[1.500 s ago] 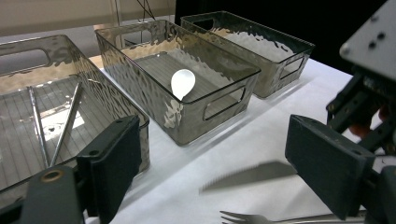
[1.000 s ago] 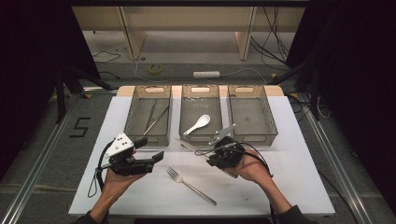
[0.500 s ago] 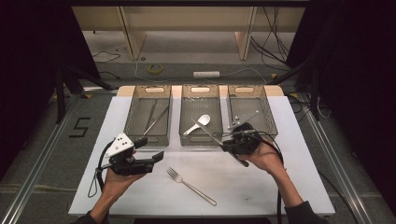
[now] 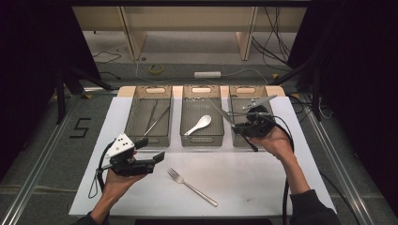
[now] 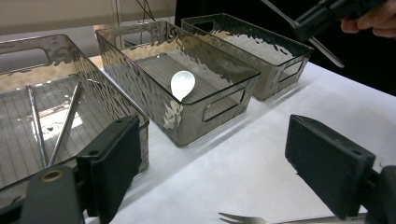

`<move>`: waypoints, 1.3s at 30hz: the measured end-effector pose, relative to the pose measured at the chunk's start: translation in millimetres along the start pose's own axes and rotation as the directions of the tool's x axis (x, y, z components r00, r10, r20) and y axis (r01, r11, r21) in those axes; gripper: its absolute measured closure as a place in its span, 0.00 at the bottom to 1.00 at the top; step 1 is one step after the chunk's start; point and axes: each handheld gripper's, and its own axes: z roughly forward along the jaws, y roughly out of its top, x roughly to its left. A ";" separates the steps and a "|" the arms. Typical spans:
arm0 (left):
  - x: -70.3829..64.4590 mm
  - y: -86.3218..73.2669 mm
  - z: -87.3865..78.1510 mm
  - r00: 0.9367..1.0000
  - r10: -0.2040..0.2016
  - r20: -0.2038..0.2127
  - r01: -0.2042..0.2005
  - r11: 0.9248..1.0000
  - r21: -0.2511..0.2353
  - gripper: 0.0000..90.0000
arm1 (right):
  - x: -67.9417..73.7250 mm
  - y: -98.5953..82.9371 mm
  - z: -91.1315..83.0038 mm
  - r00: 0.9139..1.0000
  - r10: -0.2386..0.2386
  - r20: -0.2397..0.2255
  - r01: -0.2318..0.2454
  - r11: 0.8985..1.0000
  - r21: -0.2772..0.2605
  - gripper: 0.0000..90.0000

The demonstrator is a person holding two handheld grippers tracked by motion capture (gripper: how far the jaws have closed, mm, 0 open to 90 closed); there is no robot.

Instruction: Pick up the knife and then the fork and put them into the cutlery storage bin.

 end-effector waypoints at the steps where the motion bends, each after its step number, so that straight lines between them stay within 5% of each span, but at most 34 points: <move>1: 0.1 0.1 0.0 1.000 0.000 0.001 0.000 1.000 0.001 0.20 | -2.4 1.6 -0.9 1.000 0.000 0.002 0.000 1.000 -0.006 0.90; 19: 0.5 -0.2 0.4 1.000 -0.002 0.002 0.002 1.000 0.003 0.20 | -46.8 20.8 -5.3 0.991 0.105 0.081 -0.103 0.994 -0.035 0.90; 39: -0.3 -0.1 -0.2 1.000 -0.001 0.004 0.001 1.000 0.000 0.20 | -82.5 17.6 26.2 0.955 0.243 0.168 -0.242 0.970 -0.023 0.90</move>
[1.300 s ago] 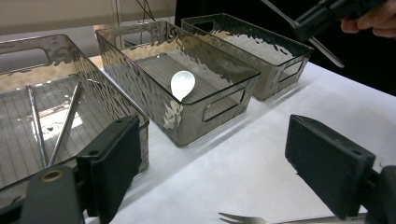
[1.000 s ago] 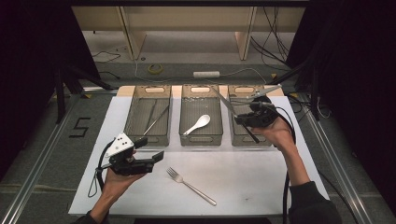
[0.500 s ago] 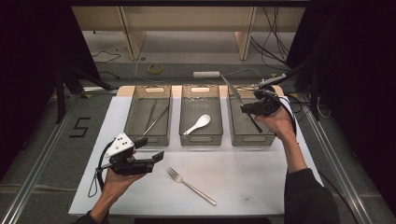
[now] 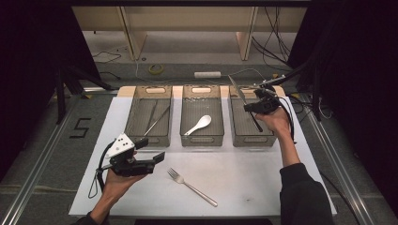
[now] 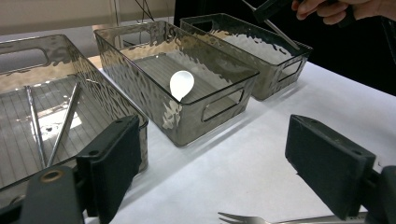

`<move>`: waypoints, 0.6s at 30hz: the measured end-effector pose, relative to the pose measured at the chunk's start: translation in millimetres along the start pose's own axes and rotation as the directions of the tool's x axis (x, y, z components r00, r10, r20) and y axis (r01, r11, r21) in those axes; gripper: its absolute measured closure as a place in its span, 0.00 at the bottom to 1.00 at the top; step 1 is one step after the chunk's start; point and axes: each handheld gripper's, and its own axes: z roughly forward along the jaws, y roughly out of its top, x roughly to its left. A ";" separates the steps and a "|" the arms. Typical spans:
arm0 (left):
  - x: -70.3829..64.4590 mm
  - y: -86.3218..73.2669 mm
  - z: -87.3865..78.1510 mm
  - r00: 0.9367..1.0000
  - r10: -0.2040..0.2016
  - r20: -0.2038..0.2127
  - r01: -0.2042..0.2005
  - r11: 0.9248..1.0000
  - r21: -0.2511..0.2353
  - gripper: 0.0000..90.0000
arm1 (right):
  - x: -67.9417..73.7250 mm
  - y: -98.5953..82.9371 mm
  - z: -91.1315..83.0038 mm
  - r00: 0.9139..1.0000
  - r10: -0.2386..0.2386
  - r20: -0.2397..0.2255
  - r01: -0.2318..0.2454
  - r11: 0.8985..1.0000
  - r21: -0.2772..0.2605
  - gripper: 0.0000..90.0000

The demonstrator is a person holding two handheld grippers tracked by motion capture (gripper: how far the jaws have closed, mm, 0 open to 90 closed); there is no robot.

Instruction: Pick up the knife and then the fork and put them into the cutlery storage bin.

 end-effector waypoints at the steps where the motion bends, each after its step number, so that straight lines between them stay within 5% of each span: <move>1: 0.1 0.0 -0.1 1.000 0.000 0.000 0.000 1.000 0.000 0.20 | -1.1 -0.7 1.7 1.000 0.005 0.005 -0.005 1.000 0.003 0.90; 18: -0.2 -0.1 0.3 1.000 0.003 0.002 -0.003 1.000 0.001 0.20 | -8.3 -13.6 19.8 0.998 0.050 0.044 -0.052 0.998 0.034 0.90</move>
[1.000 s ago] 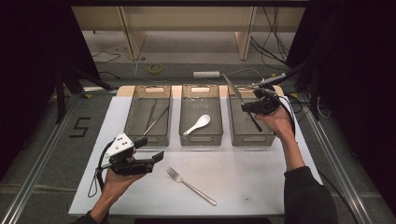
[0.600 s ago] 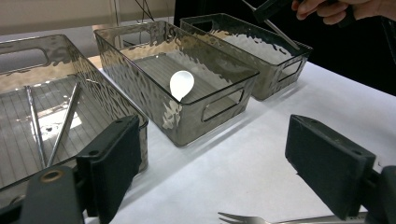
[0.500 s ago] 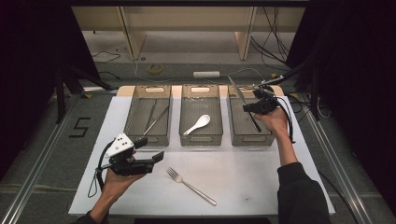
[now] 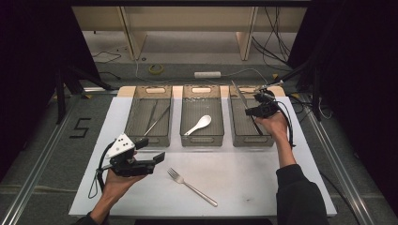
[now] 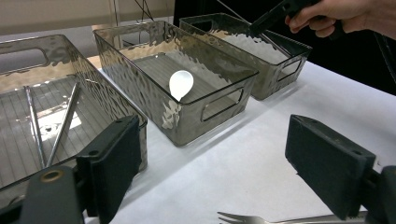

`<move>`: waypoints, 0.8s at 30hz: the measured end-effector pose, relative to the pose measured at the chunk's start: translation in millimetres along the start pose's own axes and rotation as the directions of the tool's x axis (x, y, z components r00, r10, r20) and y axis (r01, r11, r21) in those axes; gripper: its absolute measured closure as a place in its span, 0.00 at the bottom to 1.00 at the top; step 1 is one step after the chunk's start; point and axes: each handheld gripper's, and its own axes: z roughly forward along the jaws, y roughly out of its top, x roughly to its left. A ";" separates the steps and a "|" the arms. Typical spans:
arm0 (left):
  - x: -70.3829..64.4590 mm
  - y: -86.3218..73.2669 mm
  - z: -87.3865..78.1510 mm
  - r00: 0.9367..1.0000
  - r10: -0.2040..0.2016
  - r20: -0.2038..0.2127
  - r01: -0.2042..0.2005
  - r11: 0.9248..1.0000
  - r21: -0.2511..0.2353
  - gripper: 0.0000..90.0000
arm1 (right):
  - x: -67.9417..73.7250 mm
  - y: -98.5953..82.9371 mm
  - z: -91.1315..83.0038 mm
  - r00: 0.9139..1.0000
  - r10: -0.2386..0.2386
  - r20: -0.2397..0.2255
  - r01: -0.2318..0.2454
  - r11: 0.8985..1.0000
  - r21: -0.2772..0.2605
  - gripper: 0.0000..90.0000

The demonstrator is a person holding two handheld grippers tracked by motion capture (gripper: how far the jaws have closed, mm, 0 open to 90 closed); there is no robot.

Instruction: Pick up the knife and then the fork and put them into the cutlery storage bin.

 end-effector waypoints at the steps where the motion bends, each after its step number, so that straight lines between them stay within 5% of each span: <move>1: 0.1 -0.1 0.1 1.000 0.000 0.000 0.000 1.000 0.001 0.20 | -0.2 -0.8 0.9 1.000 0.005 0.000 -0.005 1.000 0.000 0.90; 24: -0.1 0.0 0.0 1.000 -0.002 0.001 0.002 1.000 -0.003 0.20 | -0.5 -10.3 19.0 0.998 0.055 0.025 -0.057 0.997 0.055 0.89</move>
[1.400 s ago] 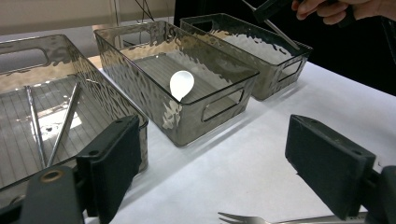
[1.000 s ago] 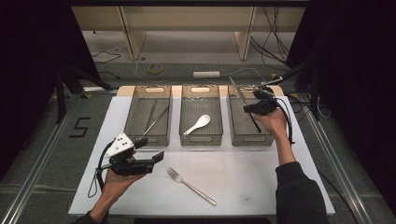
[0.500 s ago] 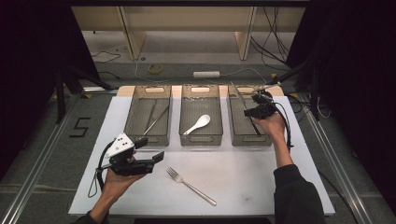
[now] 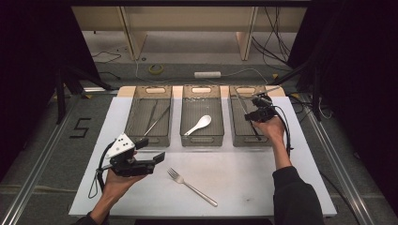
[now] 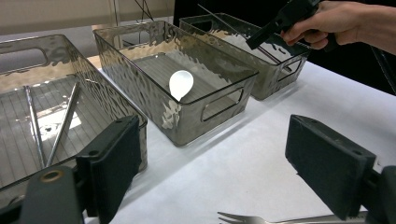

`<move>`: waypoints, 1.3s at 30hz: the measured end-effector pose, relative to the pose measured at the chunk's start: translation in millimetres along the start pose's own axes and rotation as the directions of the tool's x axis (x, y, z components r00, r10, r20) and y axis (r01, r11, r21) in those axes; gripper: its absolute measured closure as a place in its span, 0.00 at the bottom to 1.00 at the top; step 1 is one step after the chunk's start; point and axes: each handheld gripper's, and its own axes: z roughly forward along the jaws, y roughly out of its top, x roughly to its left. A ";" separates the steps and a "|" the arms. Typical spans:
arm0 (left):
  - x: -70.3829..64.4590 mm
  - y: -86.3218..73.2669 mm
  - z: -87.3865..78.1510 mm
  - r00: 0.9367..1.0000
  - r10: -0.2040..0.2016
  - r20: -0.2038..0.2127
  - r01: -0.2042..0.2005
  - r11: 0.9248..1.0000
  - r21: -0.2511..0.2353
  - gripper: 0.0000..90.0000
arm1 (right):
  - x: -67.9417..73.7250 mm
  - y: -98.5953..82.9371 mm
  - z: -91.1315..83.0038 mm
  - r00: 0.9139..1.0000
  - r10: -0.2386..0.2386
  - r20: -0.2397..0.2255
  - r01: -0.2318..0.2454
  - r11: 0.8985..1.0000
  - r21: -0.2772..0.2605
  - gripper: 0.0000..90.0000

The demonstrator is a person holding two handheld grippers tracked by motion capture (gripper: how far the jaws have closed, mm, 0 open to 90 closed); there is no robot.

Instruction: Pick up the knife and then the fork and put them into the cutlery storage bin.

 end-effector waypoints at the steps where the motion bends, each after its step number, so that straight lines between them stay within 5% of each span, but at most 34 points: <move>1: -0.1 -0.1 0.0 1.000 0.001 0.000 -0.001 1.000 0.000 0.20 | 0.0 -0.3 0.4 1.000 -0.003 0.001 0.003 1.000 -0.001 0.89; 24: -0.1 0.1 -0.7 1.000 0.005 -0.001 -0.005 1.000 -0.001 0.20 | 0.9 0.2 9.9 0.998 0.020 0.053 -0.022 0.999 0.031 0.88; 35: -0.9 0.1 -0.5 1.000 0.004 -0.001 -0.004 1.000 0.000 0.20 | 3.8 3.9 -3.4 0.999 0.029 0.021 -0.029 0.999 -0.023 0.67; 39: -0.5 0.0 -0.3 1.000 0.004 0.000 -0.004 1.000 0.001 0.20 | 11.1 3.2 -11.0 1.000 -0.012 0.011 0.013 0.999 -0.041 0.56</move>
